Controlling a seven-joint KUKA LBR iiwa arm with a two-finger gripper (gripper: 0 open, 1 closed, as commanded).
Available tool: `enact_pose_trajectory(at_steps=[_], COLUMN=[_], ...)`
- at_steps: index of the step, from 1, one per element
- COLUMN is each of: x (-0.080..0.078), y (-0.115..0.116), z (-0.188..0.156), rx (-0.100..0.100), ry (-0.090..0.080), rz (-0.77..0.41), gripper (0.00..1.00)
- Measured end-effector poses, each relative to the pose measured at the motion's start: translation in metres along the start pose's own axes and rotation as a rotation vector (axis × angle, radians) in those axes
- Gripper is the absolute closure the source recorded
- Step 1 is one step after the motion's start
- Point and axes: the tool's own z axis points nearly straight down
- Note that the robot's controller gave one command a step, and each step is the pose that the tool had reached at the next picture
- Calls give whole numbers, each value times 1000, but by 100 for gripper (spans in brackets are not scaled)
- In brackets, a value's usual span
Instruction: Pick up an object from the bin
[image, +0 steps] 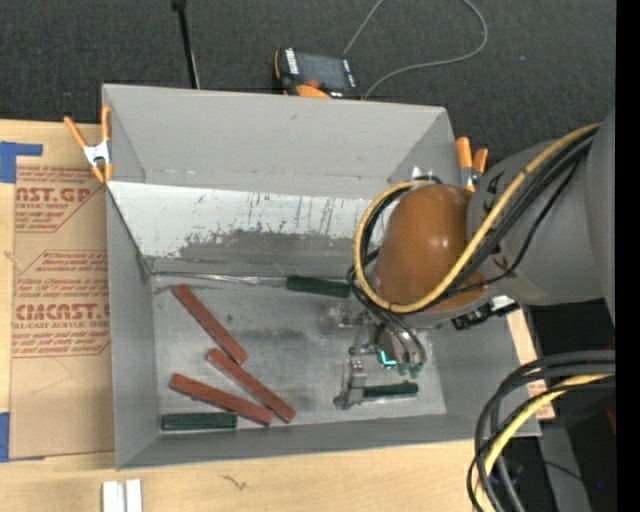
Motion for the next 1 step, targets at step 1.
enact_pose_trajectory(at_steps=[1], x=[-91], y=[-9], z=[49], rx=[0], ry=[-11], rz=[76], gripper=[0])
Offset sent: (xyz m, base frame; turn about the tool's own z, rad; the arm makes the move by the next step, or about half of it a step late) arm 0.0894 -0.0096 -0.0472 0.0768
